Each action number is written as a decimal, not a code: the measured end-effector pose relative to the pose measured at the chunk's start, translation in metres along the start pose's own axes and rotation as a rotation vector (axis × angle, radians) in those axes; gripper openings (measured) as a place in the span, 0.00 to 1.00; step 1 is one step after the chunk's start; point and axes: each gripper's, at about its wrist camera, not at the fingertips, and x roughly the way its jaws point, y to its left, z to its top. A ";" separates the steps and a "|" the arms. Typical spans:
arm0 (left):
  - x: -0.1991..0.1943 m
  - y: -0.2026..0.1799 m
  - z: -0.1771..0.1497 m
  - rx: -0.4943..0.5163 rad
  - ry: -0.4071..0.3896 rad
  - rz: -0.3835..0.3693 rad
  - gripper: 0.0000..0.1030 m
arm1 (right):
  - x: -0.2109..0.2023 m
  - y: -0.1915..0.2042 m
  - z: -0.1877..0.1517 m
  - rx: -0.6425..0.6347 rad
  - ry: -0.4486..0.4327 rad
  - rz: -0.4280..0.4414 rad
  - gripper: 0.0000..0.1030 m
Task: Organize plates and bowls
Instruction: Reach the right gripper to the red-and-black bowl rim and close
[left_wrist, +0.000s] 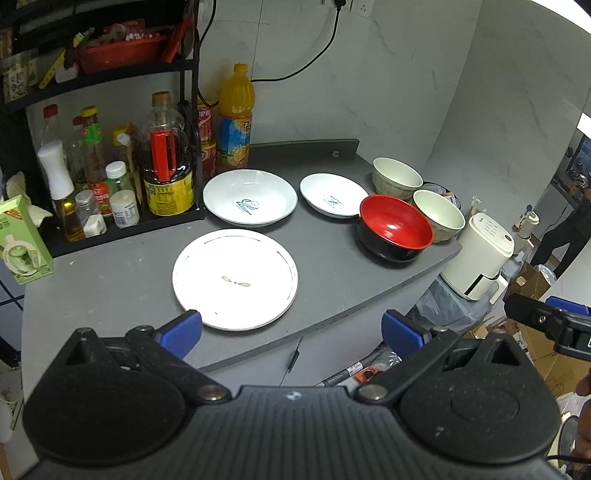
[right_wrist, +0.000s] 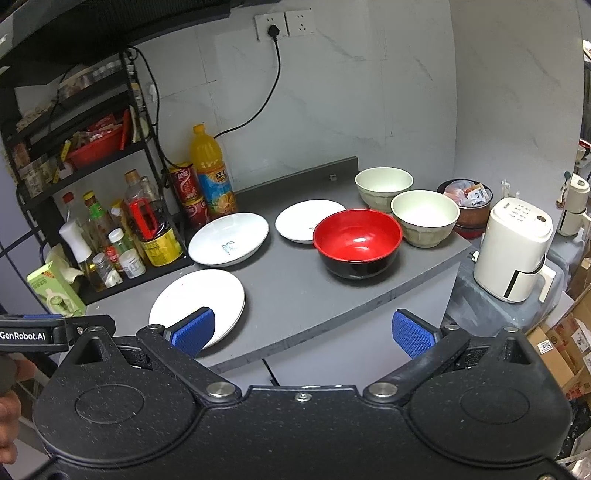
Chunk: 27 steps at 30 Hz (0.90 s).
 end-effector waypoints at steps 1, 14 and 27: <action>0.003 0.001 0.003 0.002 0.000 -0.005 1.00 | 0.004 -0.001 0.002 0.001 -0.001 -0.002 1.00; 0.053 0.009 0.046 -0.015 -0.001 -0.026 1.00 | 0.052 -0.012 0.037 0.005 -0.013 -0.054 1.00; 0.092 0.035 0.095 -0.043 0.010 -0.031 1.00 | 0.104 0.000 0.074 0.052 0.030 -0.080 1.00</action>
